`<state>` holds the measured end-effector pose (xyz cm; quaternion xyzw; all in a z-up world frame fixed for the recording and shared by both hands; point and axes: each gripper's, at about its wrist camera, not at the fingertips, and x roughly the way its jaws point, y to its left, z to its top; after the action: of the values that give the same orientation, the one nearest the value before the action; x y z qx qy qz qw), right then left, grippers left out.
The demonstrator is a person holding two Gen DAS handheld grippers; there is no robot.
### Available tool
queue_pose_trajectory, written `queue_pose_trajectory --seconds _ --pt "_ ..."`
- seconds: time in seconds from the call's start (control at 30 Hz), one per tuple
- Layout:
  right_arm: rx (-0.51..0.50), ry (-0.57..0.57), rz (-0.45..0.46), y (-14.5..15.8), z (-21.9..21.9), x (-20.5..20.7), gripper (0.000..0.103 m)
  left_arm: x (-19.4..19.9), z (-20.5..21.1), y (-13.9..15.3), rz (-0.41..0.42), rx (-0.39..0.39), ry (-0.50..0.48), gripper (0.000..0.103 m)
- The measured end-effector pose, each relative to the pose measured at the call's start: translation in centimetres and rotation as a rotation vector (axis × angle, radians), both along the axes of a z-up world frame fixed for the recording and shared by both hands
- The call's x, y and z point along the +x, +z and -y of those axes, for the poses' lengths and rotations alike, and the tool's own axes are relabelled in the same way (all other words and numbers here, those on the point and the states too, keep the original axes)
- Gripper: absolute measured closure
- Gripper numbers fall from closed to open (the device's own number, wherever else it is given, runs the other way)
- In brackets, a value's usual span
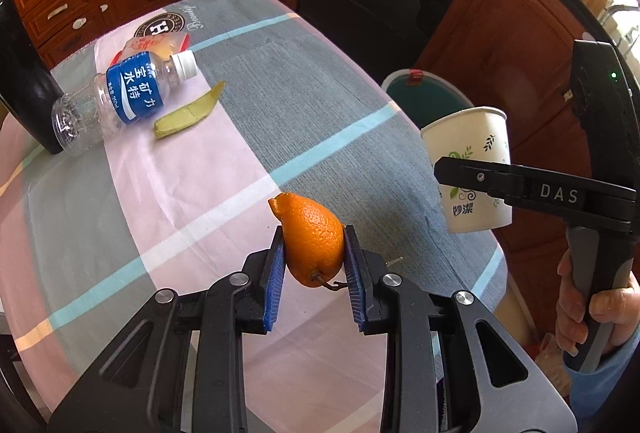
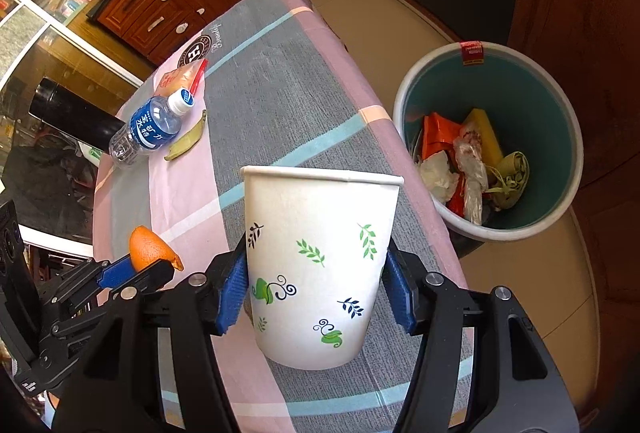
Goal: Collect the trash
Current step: 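Carry the orange and paper cup over the bin and release both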
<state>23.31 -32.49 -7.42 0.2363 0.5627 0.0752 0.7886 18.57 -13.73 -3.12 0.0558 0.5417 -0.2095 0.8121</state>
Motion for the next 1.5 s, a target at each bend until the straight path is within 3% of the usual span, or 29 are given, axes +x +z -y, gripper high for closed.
queue_pose_trajectory --seconds 0.53,0.9,1.13,1.5 --pt "0.082 -0.080 -0.004 -2.3 5.8 -2.2 0.047 -1.0 7.0 -0.4 0.007 0.067 -0.090 0.074" --pt "0.037 -0.211 0.000 -2.6 13.9 -2.5 0.047 0.7 15.0 -0.6 0.018 0.058 -0.208 0.074" --pt "-0.007 -0.262 -0.003 -2.7 17.7 -1.0 0.046 3.0 19.1 -2.0 -0.003 0.053 -0.253 0.074" --pt "-0.056 -0.211 -0.058 -5.1 17.2 3.4 0.046 6.3 21.9 -4.9 -0.056 0.052 -0.280 0.073"
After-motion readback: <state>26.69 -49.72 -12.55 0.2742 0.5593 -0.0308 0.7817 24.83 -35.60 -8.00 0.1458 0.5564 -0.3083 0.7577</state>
